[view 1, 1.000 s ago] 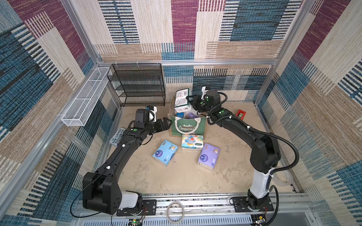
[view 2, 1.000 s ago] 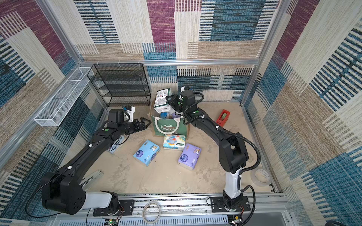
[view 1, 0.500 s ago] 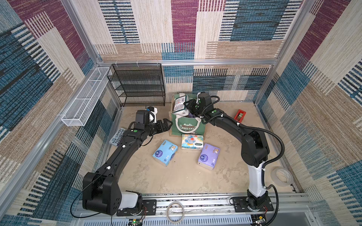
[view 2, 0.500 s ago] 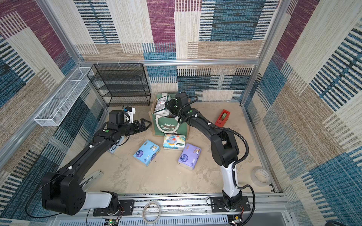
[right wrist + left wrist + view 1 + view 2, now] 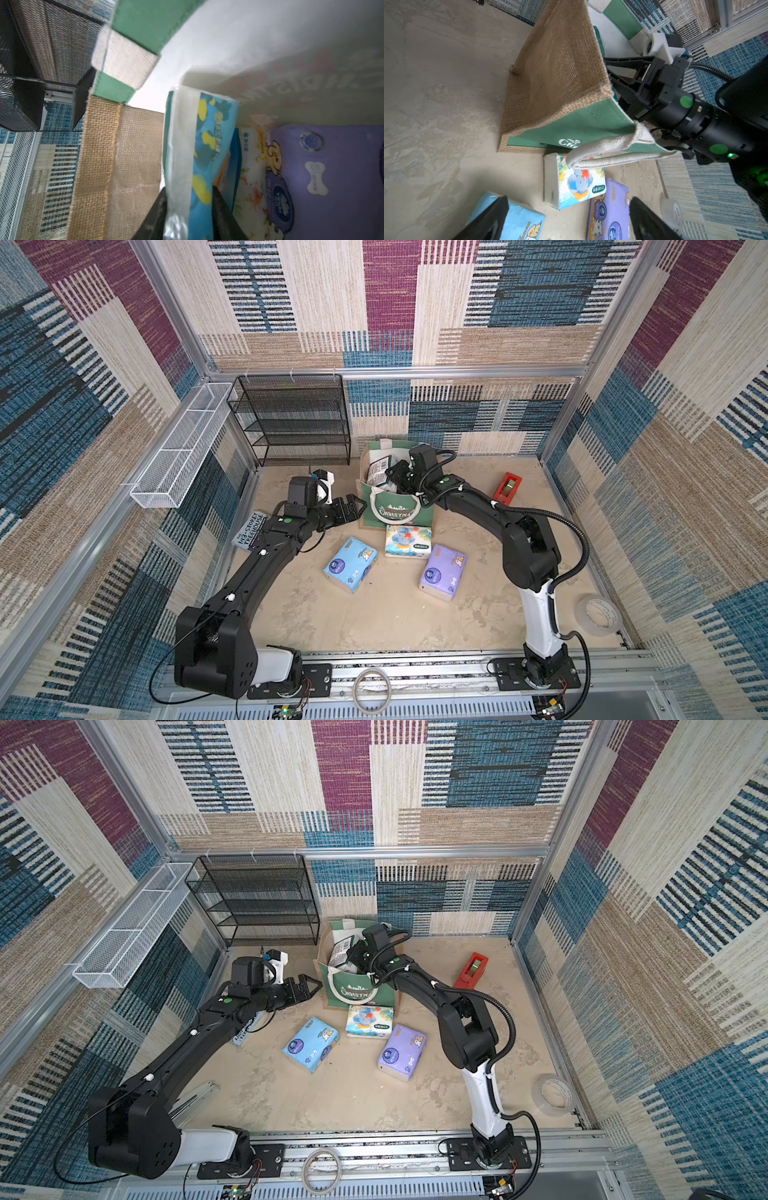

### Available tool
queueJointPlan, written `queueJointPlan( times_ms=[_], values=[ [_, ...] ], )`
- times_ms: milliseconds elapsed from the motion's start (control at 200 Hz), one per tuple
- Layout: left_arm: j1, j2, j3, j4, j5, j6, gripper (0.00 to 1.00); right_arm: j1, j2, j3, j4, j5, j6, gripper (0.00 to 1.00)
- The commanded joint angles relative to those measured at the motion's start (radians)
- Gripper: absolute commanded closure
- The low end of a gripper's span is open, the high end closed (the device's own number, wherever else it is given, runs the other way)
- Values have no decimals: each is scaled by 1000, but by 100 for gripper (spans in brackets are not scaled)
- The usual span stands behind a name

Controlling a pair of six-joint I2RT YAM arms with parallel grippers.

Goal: Put tissues into the canvas bag
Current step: Place the pack of facial tissues in the canvas bag.

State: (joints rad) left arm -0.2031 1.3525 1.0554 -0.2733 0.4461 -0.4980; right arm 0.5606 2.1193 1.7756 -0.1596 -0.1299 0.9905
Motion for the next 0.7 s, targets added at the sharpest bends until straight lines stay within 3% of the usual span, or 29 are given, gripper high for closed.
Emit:
queueJointPlan(
  times_ms=[0, 351, 521, 696],
  values=[
    [2, -10, -6, 26, -4, -5, 4, 2, 14, -1, 4, 4, -19, 66],
    [26, -46, -58, 43, 7, -36, 4, 3, 95, 65, -54, -14, -73, 62],
    [58, -84, -113, 25, 5, -45, 3, 2, 99, 66, -69, -10, -69, 49],
    [73, -128, -159, -34, -49, -32, 2, 2, 68, 55, -55, -2, -73, 29]
  ],
)
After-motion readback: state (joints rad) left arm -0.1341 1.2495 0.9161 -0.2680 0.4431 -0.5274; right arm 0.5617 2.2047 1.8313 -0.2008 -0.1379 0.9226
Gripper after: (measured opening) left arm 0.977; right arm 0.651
